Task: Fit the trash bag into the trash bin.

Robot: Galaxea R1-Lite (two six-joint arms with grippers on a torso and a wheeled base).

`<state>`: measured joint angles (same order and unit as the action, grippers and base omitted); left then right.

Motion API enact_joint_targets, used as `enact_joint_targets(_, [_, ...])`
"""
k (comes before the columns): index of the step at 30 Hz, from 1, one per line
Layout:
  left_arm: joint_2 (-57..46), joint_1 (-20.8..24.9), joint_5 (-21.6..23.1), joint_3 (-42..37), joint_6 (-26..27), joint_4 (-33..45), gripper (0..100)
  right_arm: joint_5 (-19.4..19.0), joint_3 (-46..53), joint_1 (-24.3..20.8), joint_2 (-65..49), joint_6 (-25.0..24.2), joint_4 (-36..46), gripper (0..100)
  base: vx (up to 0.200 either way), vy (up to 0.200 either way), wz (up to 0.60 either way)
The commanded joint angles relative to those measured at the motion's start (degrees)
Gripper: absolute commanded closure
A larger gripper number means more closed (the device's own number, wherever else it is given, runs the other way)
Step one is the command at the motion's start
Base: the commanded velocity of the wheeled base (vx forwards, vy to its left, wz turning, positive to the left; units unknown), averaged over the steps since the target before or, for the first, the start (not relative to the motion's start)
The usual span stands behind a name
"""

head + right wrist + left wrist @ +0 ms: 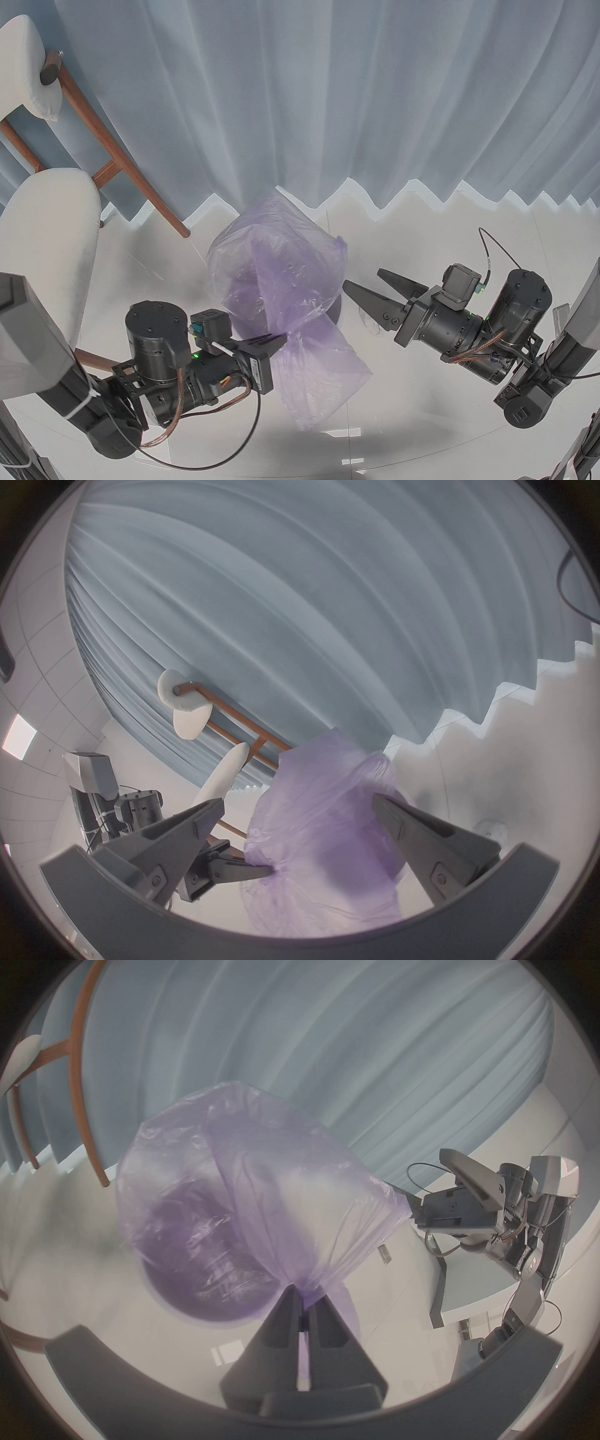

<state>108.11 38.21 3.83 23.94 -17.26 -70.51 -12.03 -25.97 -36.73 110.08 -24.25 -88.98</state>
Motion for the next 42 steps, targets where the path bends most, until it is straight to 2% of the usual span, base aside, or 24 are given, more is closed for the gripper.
enact_joint_targets(1, [-9.0,-2.8,0.3,-0.2,0.0,7.1,100,0.1,0.5,2.5,0.8,0.2,-0.6,0,0.000,0.000,0.00])
enact_joint_targets(8, [-14.2,-3.7,4.0,-0.4,0.0,10.5,100,0.4,-1.0,2.9,11.5,0.3,-0.8,0,0.000,0.000,0.00])
enact_joint_targets(14, [-14.2,-3.2,4.5,-0.4,0.0,10.7,100,0.5,-2.2,1.1,16.7,-1.6,-0.8,0,0.000,0.000,0.00])
enact_joint_targets(22, [-14.2,-3.0,4.5,-0.5,0.0,10.7,100,0.2,-14.8,1.8,24.7,-1.6,-0.8,0,0.000,0.000,0.00])
enact_joint_targets(33, [-13.8,-2.2,4.5,-0.7,0.0,10.7,100,-0.7,-24.5,2.7,25.5,-1.2,-0.8,0,0.000,0.000,0.00])
enact_joint_targets(42, [-13.8,-1.3,4.5,-0.7,0.0,10.7,100,-5.0,-32.8,3.4,26.9,-1.6,-0.3,0,0.000,0.000,0.00])
